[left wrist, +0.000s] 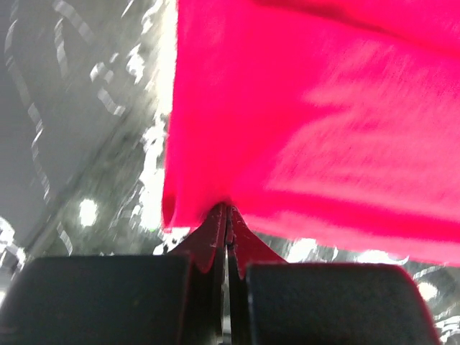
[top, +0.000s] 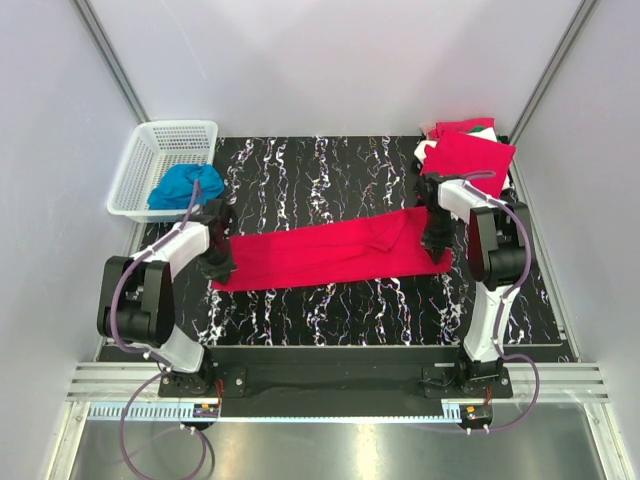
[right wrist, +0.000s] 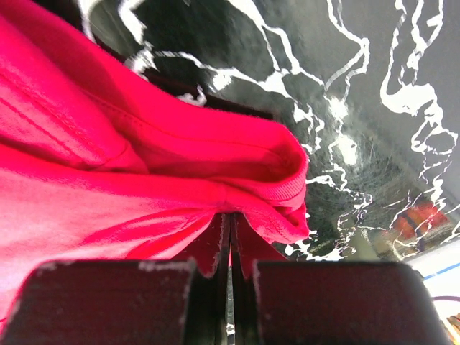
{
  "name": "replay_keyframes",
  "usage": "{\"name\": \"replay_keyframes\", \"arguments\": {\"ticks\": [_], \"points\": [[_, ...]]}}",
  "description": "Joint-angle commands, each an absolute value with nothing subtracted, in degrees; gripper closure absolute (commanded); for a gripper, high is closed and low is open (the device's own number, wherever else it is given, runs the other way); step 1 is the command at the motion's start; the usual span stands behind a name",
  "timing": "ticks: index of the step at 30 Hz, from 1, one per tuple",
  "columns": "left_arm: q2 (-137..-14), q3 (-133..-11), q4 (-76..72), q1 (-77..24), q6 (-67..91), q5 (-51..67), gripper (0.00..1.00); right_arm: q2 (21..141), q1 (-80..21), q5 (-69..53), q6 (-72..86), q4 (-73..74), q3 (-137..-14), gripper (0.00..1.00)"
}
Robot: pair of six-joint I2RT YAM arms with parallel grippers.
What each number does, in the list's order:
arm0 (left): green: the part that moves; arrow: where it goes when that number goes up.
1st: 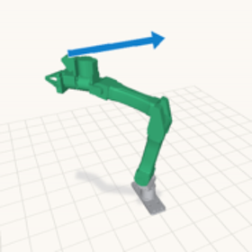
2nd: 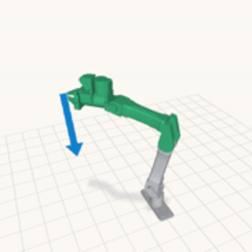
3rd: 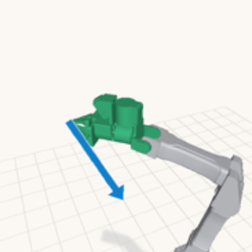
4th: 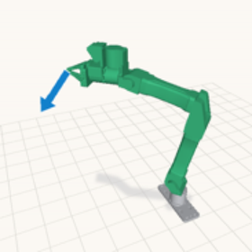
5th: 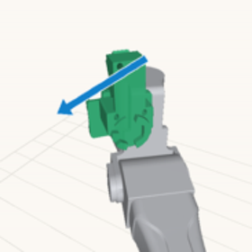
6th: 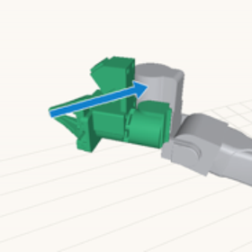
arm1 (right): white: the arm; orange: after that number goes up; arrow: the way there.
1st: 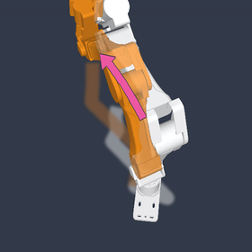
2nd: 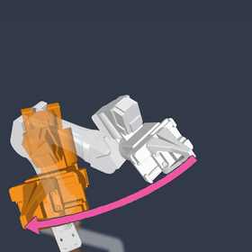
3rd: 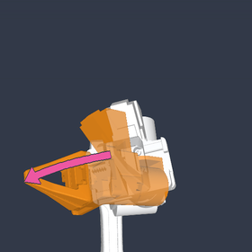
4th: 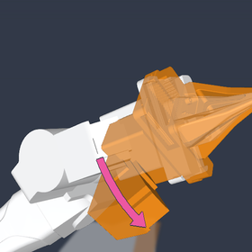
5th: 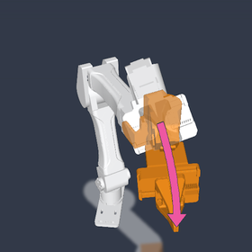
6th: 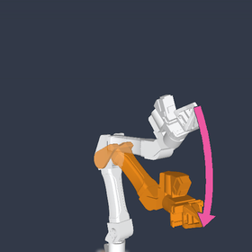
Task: Fold and stack the t-shirts
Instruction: Fold the tshirt
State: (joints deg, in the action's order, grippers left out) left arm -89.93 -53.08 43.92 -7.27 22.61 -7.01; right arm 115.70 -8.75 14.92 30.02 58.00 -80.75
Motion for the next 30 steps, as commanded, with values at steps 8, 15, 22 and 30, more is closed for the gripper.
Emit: {"name": "replay_keyframes", "arguments": {"ticks": [8,15,22,30], "points": [[-88.9,-58.8,53.2,-8.5,27.0,-7.6,1.00,129.2,-10.3,12.2,26.2,63.9,-103.4,1.00],[-88.7,-59.9,53.3,-9.2,26.9,-8.6,1.00,132.7,-12.2,12.4,25.9,68.8,-113.6,1.00],[-92.1,-64.1,53.4,-10.4,26.7,-8.5,1.00,133.4,-12.6,11.0,25.0,70.5,-115.5,1.00],[-93.3,-66.4,53.5,-11.1,26.0,-8.5,1.00,117.2,-13.9,12.6,25.8,66.1,-105.2,0.87]]}}
